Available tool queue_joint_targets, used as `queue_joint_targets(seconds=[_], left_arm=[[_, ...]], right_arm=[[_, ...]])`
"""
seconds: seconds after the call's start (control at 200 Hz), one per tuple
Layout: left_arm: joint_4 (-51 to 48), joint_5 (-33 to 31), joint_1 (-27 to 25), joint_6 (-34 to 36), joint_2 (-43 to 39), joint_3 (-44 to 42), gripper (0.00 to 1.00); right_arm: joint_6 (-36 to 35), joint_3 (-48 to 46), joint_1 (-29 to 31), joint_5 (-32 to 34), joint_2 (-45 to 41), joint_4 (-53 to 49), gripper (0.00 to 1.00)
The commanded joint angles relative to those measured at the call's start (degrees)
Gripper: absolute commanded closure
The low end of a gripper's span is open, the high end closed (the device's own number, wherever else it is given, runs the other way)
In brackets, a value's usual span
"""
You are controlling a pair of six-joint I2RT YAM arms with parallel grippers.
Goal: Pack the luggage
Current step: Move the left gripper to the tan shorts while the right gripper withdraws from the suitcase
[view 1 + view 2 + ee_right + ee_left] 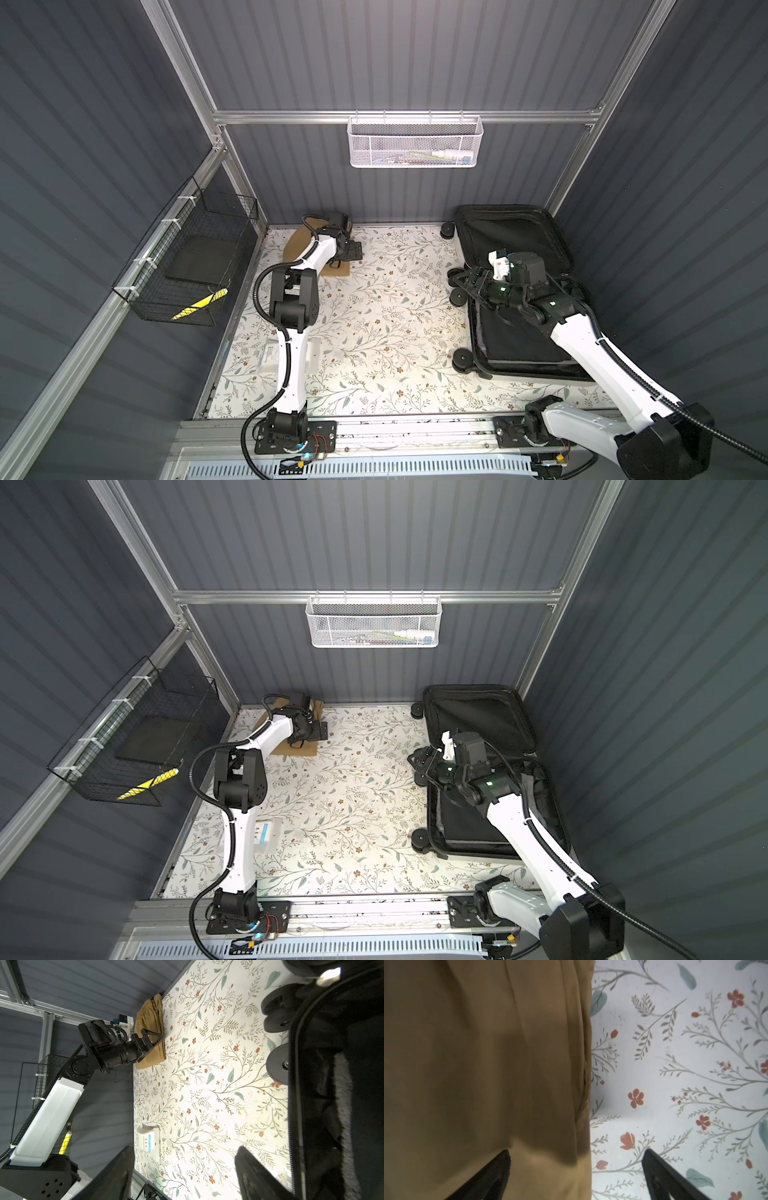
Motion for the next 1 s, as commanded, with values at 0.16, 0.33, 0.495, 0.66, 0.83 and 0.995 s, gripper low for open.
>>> queue_joint_targets(seconds=[0.16,0.33,0.495,0.66,0.83,0.995], left_arm=[[0.9,4.4,-0.2,-0.6,-2.2,-8.0,0.00],[4.4,7.1,-1.6,-3.6,-5.0,-15.2,0.00],[6.2,7.7,-5.6,-5.1,-7.2,-20.6,0.00],[10.0,9.5,-11.2,-9.0,-10.6,-28.4,0.00],[16.7,13.3,-17.2,-15.9,-15.3,-38.0,0.00],[17.3,14.8,-22.4,-18.4,-20.5,-40.1,0.00]], right_arm=[[-0.2,0.3,0.8,3.7,1.5,0.8,0.22],[0.8,-1.2,0.7,4.2,1.4,1.8,0.22],[1.4,-2.0,0.8,4.5,1.2,2.3,0.22],[1.1,-2.0,0.9,4.7,1.2,2.2,0.22],[0.5,-1.5,0.8,4.7,1.2,2.2,0.22],[0.2,-0.8,0.8,4.7,1.3,1.8,0.21]])
